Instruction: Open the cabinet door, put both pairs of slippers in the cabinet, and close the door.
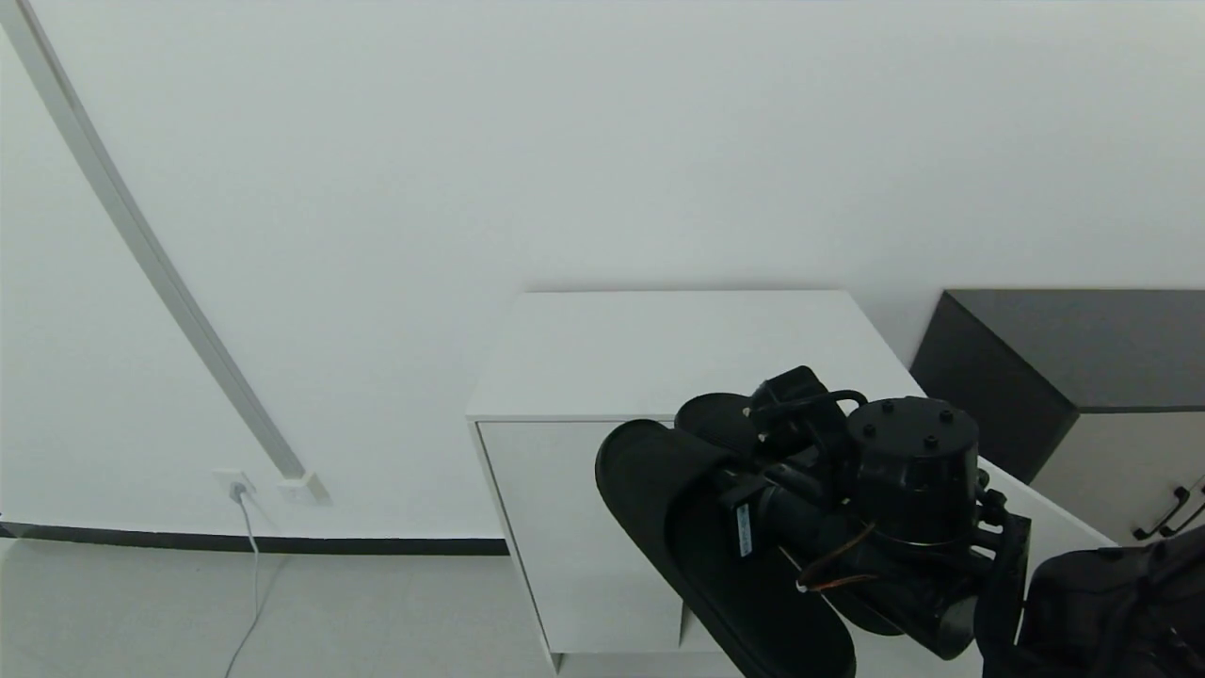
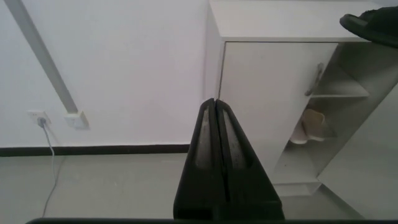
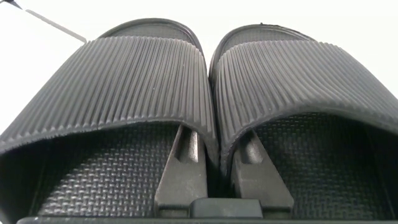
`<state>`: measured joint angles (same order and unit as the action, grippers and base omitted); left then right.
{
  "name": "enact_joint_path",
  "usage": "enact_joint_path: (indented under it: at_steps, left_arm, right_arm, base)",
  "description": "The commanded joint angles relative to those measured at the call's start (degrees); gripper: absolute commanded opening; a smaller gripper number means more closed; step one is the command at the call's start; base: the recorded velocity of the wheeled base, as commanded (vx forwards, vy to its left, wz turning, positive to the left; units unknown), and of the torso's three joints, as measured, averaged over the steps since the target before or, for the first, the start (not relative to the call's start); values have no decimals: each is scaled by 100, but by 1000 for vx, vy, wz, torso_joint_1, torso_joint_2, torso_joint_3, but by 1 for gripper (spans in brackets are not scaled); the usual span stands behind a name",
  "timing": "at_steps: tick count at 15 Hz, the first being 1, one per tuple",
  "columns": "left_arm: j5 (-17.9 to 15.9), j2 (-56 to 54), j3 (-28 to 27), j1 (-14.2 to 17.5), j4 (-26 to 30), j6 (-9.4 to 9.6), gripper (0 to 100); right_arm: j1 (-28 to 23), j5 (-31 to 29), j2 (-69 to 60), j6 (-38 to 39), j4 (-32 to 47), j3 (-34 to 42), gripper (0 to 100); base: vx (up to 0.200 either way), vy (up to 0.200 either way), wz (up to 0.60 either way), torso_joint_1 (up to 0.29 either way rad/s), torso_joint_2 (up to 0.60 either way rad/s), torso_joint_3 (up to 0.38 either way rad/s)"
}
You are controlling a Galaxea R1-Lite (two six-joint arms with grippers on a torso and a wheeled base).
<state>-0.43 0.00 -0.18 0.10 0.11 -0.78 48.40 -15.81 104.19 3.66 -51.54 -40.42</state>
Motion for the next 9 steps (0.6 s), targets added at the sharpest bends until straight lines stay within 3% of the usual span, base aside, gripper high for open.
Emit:
enact_joint_path:
  at_steps: [1, 8, 9]
  left_arm:
    - [-1, 0, 1, -1, -2, -1, 0]
    - [-1, 0, 1, -1, -2, -1, 0]
    - [-1, 0, 1, 8, -2, -1, 0]
  right_arm:
    - [3, -1, 22, 3, 4, 8, 0]
    - [-23, -1, 13, 3, -5, 96, 0]
    - [-32, -1, 5, -5, -5, 114, 0]
  base:
    - [0, -200, 0, 2, 7, 2]
    - [0, -200, 0, 4, 4, 2]
    - [0, 0, 0, 0, 0, 0]
